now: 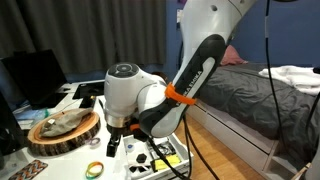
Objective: Move the sunglasses from the desk to the drawer
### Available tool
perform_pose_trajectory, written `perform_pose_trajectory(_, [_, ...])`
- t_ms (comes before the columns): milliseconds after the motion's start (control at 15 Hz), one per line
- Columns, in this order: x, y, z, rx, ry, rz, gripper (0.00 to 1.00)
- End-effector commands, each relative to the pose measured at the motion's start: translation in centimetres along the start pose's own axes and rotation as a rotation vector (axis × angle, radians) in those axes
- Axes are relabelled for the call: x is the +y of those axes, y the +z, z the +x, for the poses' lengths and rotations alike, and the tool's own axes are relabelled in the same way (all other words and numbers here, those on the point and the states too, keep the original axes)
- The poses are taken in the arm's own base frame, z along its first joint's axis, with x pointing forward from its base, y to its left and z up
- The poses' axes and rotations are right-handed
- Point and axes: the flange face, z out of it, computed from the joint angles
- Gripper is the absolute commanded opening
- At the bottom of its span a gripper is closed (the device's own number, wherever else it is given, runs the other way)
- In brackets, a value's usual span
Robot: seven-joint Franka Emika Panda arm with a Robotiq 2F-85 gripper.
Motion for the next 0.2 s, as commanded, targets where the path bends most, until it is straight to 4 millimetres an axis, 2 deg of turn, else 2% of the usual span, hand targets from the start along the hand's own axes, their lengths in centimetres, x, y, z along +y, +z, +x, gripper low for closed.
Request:
perform_pose_trajectory(0, [0.0, 0.0, 0.0, 0.0, 0.0, 0.0, 1.0])
perform_pose_trajectory(133, [0.0, -0.01, 0.01, 0.001, 0.0, 0.0, 1.0])
